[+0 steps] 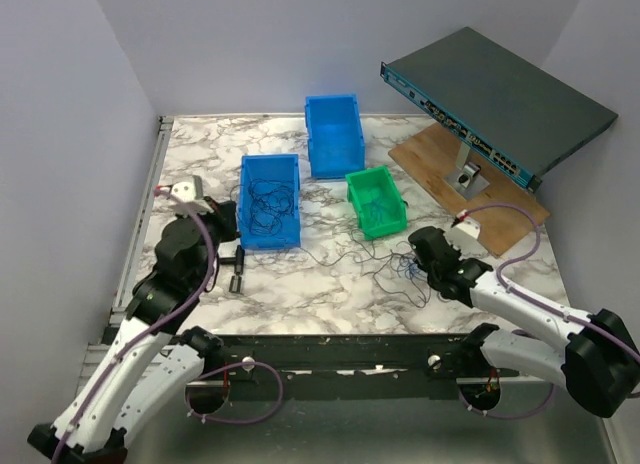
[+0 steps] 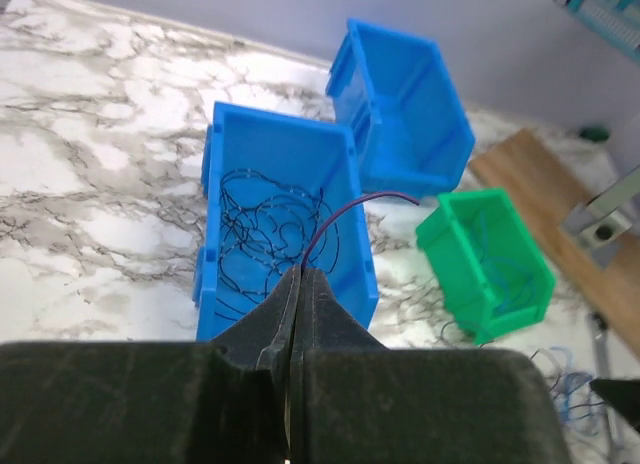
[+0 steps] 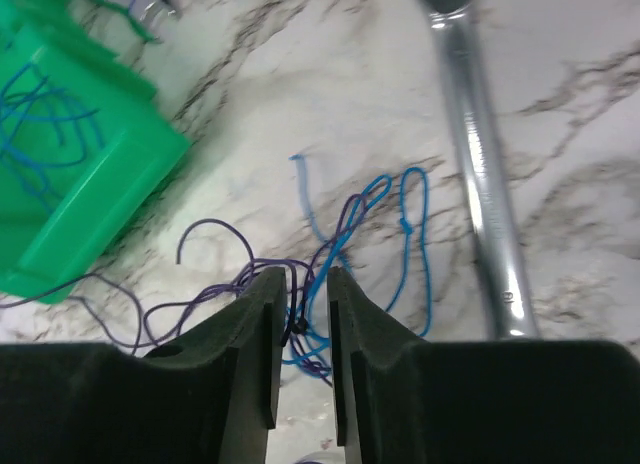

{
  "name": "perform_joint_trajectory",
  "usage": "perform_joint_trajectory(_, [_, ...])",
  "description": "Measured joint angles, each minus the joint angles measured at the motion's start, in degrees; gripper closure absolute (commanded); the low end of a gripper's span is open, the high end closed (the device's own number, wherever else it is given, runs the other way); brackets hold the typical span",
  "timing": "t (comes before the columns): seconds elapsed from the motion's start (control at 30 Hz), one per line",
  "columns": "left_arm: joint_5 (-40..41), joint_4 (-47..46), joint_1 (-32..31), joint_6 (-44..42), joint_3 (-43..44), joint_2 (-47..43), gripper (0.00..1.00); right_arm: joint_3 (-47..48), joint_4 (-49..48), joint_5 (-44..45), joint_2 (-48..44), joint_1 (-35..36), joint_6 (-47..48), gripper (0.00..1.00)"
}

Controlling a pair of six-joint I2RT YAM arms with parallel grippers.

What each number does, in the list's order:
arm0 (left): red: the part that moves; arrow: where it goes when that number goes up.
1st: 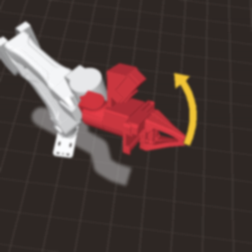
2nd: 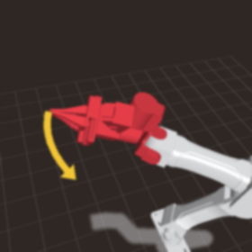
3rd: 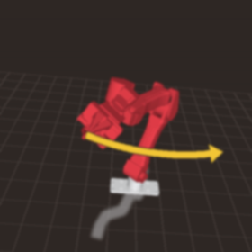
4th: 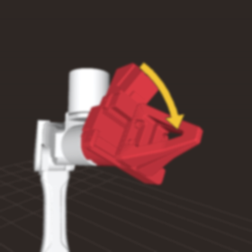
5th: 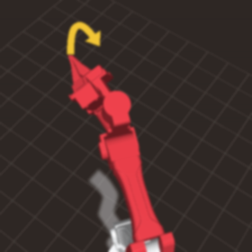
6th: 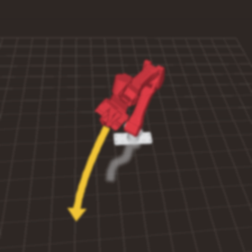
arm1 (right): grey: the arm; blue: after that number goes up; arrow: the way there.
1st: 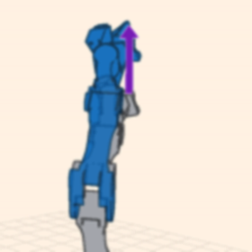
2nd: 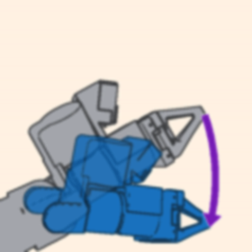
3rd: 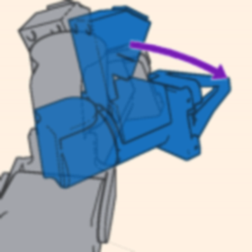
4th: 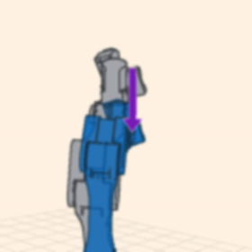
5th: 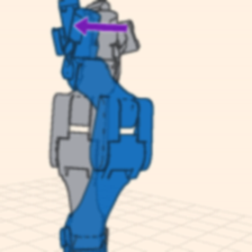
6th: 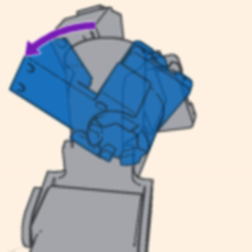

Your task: Untangle the cables

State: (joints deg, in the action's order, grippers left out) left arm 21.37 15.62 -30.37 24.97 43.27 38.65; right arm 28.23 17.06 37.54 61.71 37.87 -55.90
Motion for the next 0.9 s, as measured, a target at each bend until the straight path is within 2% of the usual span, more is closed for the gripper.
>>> perform_joint_trajectory(0.07, [0.02,2.05,1.53,2.4,-0.07,-5.35,1.0,-0.33,2.47,2.34,-1.53,-0.98,-3.61,0.62])
perform_joint_trajectory(0.13, [-0.26,3.76,2.4,3.8,0.52,-8.09,1.0,-0.66,3.58,3.23,-2.62,-1.2,-4.76,0.57])
perform_joint_trajectory(0.23, [-3.15,4.87,2.62,4.11,1.22,-7.8,1.0,-0.81,3.28,3.13,-3.89,-1.2,-3.65,0.4])
perform_joint_trajectory(0.37, [-8.83,6.93,2.62,3.76,2.71,-6.49,1.0,-0.74,-0.04,-1.51,-4.39,-1.25,5.53,0.24])
perform_joint_trajectory(0.53, [-13.79,9.09,2.62,2.25,7.39,-5.22,1.0,0.39,-4.87,-14.86,-4.26,-1.25,18.08,0.07])
perform_joint_trajectory(0.7, [-16.55,10.73,2.62,0.59,10.71,-5.05,1.0,4.79,-7.06,-27.26,-1.86,-1.05,25.46,0.06])
perform_joint_trajectory(0.9, [-18.78,12.61,2.62,-0.37,10.73,-4.85,1.0,8.07,-9.2,-33.27,0.09,2.89,29.49,0.07])
